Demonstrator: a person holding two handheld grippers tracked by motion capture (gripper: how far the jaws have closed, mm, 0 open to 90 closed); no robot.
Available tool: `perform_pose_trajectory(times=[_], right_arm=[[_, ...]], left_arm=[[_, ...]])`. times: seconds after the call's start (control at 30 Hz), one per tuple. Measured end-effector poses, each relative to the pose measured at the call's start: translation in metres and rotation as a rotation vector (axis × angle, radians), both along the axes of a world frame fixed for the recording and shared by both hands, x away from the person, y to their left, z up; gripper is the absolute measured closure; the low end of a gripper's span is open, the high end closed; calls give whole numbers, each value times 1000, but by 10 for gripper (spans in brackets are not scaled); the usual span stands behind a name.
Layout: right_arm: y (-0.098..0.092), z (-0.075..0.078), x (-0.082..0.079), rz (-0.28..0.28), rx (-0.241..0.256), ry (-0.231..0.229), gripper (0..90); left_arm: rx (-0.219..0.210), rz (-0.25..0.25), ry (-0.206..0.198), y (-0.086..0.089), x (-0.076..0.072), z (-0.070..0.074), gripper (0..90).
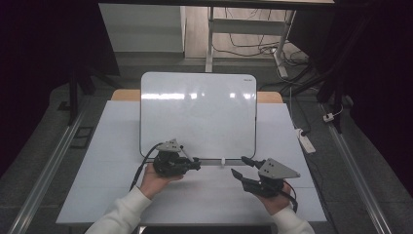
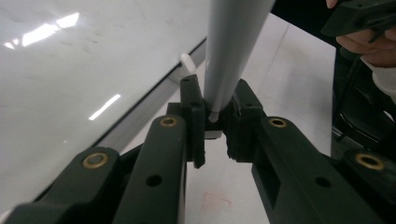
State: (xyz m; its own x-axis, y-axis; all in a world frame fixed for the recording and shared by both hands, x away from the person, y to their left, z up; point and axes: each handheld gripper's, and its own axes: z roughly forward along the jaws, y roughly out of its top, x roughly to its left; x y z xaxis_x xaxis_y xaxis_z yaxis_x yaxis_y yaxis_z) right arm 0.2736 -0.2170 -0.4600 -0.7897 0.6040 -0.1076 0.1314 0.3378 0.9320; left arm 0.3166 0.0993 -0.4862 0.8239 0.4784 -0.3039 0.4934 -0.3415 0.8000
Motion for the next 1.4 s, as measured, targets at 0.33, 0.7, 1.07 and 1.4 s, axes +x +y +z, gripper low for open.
perform_pose_trajectory(times=[0.33,0.7,1.07,1.4], right_arm=[[46,7,1,65,-11,9,445],[85,14,6,69,-45,42,569],[93,9,10,53,-88,72,803],[71,23,14,-37,-45,24,807]], left_arm=[[49,-50,33,-23,-2,-4,777],[51,-70,67,-37,-3,-5,776],[80,-66,43,-44,-5,-5,774],[106,69,-134,-25,-28,11,367]])
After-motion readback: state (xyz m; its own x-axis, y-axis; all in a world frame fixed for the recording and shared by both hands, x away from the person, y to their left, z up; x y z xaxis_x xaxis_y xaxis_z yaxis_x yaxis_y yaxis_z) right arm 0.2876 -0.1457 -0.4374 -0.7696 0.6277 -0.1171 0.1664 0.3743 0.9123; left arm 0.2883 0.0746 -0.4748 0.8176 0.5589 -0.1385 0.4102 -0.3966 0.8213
